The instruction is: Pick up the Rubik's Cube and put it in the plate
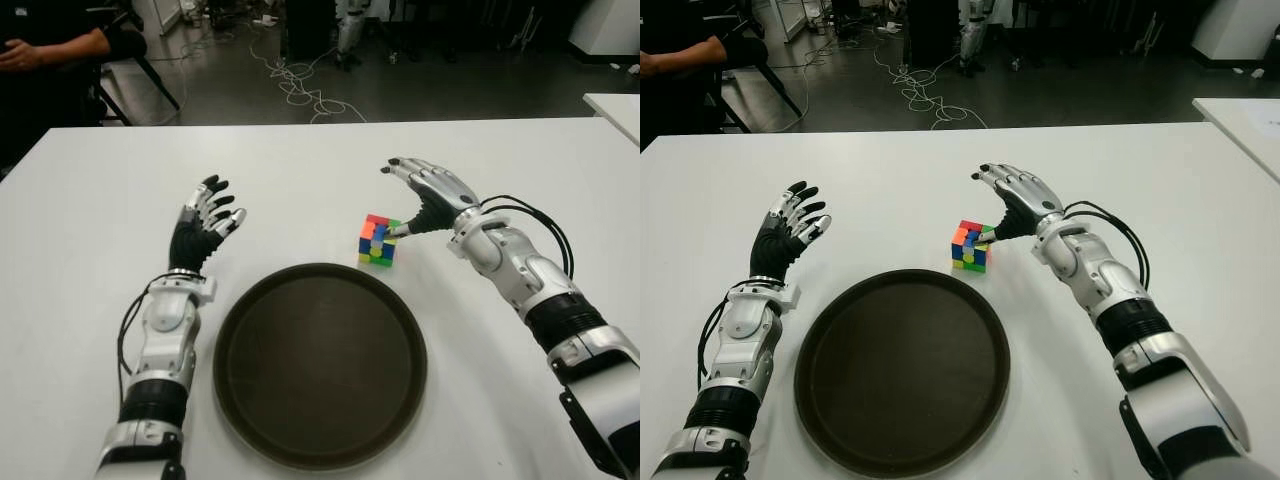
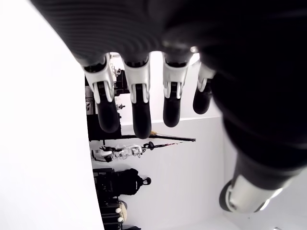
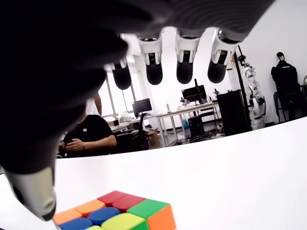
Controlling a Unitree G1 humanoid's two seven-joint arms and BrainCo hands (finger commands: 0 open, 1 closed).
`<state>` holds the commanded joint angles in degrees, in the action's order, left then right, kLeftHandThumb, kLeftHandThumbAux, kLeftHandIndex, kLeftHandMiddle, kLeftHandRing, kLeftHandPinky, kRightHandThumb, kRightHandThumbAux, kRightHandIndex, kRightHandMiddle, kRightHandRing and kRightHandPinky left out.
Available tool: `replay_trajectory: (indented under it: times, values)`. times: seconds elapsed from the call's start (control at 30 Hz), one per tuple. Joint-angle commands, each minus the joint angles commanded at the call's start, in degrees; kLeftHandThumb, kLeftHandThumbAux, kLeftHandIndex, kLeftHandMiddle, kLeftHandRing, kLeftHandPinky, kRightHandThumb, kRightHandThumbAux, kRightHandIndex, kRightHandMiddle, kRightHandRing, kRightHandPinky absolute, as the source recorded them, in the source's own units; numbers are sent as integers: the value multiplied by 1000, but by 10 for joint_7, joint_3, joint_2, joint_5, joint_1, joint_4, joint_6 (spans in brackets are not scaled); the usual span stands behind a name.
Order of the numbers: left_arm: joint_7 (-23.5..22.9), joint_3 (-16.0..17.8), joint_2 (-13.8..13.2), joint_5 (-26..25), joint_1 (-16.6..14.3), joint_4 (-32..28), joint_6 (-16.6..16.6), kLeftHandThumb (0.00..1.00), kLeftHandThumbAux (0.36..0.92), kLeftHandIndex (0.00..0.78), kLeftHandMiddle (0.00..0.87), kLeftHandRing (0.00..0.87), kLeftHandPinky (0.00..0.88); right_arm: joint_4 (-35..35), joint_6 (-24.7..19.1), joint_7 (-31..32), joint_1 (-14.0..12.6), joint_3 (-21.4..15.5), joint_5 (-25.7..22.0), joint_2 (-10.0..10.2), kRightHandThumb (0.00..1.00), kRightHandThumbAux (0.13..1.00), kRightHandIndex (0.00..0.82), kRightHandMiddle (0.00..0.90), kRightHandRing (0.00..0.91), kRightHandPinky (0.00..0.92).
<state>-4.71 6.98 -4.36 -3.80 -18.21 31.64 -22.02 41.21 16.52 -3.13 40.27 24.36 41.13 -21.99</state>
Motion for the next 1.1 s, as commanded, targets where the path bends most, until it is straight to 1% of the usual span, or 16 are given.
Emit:
replay_trajectory:
  times: [0.23,0.37,0.47,0.7,0.8,0.93,1.1]
  values:
    - [1,-1,-1,2,2,-4,3,111,702,103,170,175,180,-23,2,38,-2,15,1,-11,0,658,0,40,68,86]
    - [0,-2,-3,4,2,-3,1,101,697,109,173,177,179,-25,4,55,-1,21,3,-16,0,654,0,44,71,86]
    - [-1,-3,-4,5,2,-2,-1,85,706,112,172,175,175,-28,6,59,-1,24,4,-19,0,657,3,47,70,84]
    - [-1,-4,-4,5,3,-4,-1,70,726,112,176,176,164,-35,3,65,-2,27,6,-21,0,649,3,46,63,75]
    - [2,-5,-4,7,3,-5,1,71,724,113,179,180,174,-35,-1,64,-2,29,12,-21,0,650,4,45,63,77]
    - [6,-5,-4,11,3,-4,3,78,706,110,176,182,186,-34,-4,61,0,32,18,-20,0,660,5,45,67,84]
    - [8,-4,-4,11,1,0,-1,91,713,111,173,179,181,-31,-8,61,1,34,24,-18,0,664,5,46,68,85]
